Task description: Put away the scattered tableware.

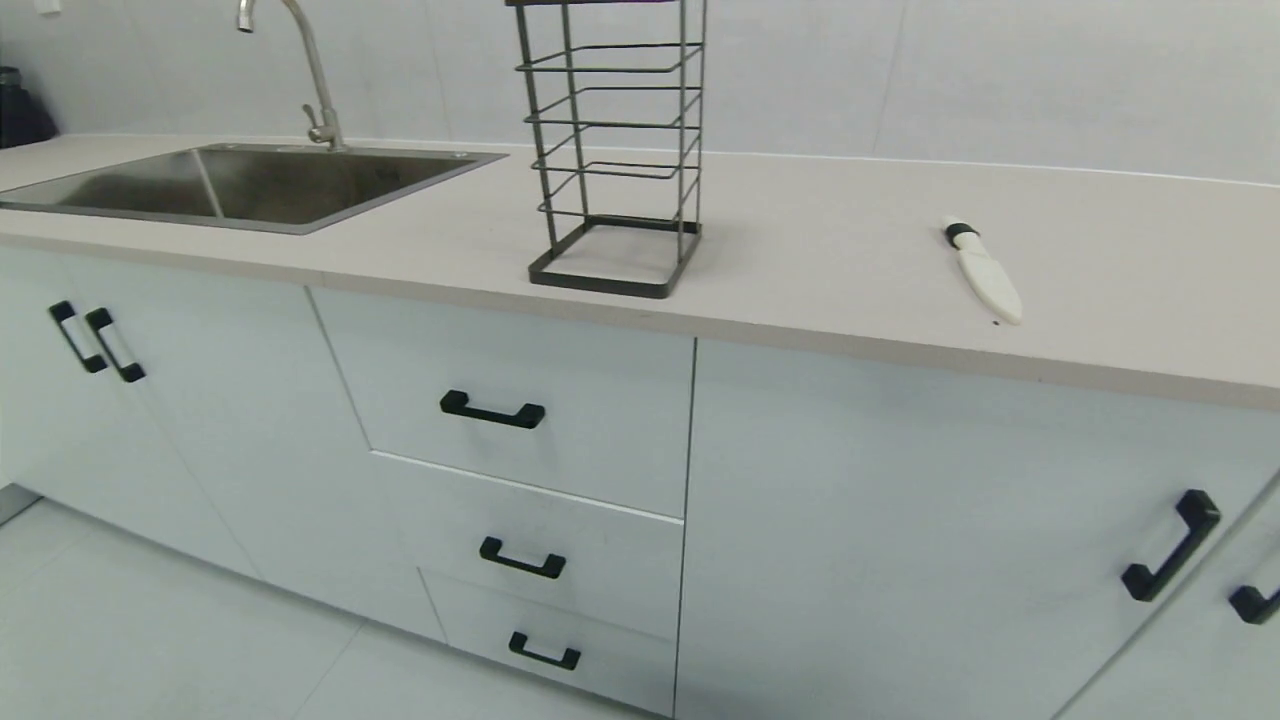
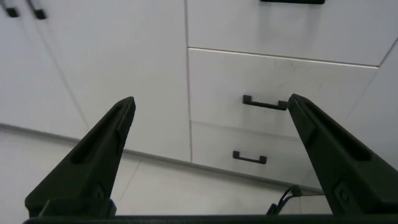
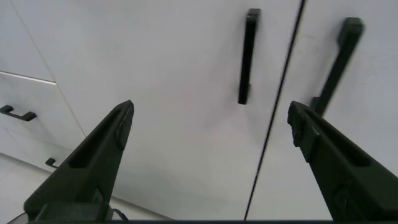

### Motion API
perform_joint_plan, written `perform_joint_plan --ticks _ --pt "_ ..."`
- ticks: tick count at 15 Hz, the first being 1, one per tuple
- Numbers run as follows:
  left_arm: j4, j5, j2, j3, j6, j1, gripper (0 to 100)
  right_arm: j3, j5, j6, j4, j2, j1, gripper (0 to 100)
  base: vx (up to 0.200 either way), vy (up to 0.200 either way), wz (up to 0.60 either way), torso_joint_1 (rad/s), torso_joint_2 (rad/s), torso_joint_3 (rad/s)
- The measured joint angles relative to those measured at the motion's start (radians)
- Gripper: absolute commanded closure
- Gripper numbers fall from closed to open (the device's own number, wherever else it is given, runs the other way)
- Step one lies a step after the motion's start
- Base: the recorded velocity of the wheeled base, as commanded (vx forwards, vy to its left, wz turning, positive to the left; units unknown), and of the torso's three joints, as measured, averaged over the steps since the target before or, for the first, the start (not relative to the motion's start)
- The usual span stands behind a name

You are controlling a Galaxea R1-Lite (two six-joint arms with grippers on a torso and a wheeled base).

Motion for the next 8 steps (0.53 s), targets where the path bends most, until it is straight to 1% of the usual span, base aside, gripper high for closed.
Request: perform_joint_plan --ticks 2,5,8 --pt "0.001 0.003 0.000 0.000 -0.001 0.000 0 0.000 0.000 -0.001 0.000 0.000 0.000 0 0.000 0.000 0.00 0.000 0.00 0.000" --pt "0.000 0.004 0.000 0.000 -0.004 0.000 0 0.000 0.001 0.000 0.001 0.000 0.001 0 0.000 0.000 -0.60 0.002 0.00 0.004" --pt "0.000 0.005 0.000 0.000 -0.007 0.000 0 0.000 0.000 -0.001 0.000 0.000 0.000 0 0.000 0.000 0.00 0.000 0.00 0.000"
